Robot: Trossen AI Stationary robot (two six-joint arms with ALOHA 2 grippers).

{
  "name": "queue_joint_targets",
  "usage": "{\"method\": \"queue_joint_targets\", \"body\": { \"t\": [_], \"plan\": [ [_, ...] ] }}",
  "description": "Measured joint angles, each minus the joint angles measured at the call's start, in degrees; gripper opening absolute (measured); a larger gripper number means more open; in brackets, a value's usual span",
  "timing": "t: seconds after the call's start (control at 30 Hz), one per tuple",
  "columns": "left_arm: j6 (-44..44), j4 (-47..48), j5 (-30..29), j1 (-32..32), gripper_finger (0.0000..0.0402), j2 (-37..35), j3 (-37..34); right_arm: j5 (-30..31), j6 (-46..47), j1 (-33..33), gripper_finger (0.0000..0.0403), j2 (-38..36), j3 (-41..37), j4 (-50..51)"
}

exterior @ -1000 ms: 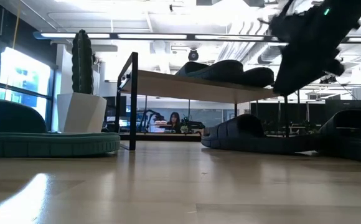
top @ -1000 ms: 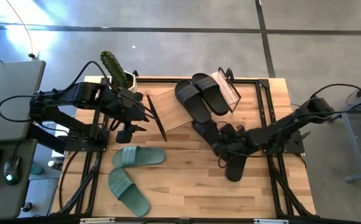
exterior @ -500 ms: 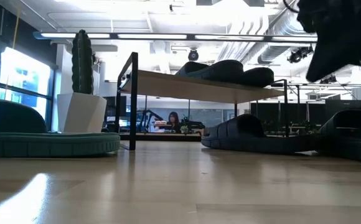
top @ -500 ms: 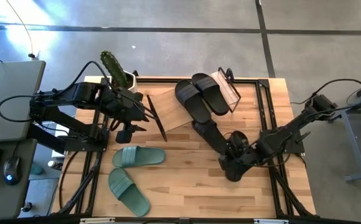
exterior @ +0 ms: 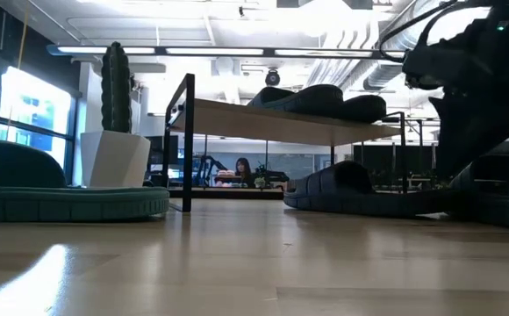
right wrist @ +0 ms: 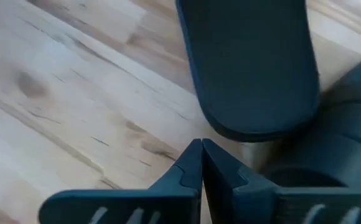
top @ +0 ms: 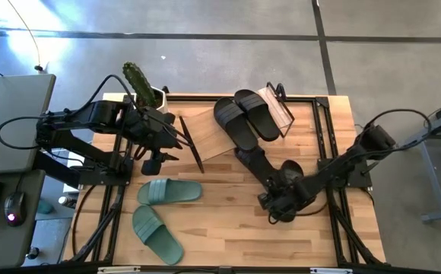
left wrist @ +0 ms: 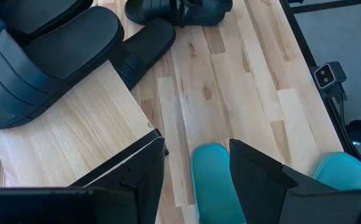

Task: Pick and place slides into the shelf
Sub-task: Put the black slipper under the shelf

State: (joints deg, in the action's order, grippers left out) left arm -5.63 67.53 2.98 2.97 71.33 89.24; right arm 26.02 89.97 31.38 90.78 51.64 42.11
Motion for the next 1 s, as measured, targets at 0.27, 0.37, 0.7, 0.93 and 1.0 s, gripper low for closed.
{"method": "queue_joint_targets", "body": {
  "t": [0.27, 0.37, 0.7, 0.93, 1.0],
  "plan": [
    [-0.53, 0.04, 0.00, 0.01, 0.0166, 0.00, 0.00, -4.50, -0.26, -1.31, 0.0000, 2.62, 2.86, 6.97],
    [-0.56, 0.04, -0.01, 0.01, 0.0166, 0.00, 0.01, -4.94, -0.29, -1.86, 0.0000, 2.71, 2.86, 7.06],
    [-0.58, -0.02, 0.01, 0.00, 0.0166, 0.00, 0.00, -2.23, -5.09, -8.54, 0.0000, 2.75, 2.86, 7.04],
    [-0.56, 0.18, -0.01, -0.01, 0.0166, 0.00, -0.01, -2.23, -11.52, -12.98, 0.0000, 2.75, 2.86, 5.51],
    [-0.56, 0.26, -0.01, 0.01, 0.0166, 0.00, 0.01, -2.21, -13.30, -14.10, 0.0000, 2.75, 2.86, 4.36]
  ]
}}
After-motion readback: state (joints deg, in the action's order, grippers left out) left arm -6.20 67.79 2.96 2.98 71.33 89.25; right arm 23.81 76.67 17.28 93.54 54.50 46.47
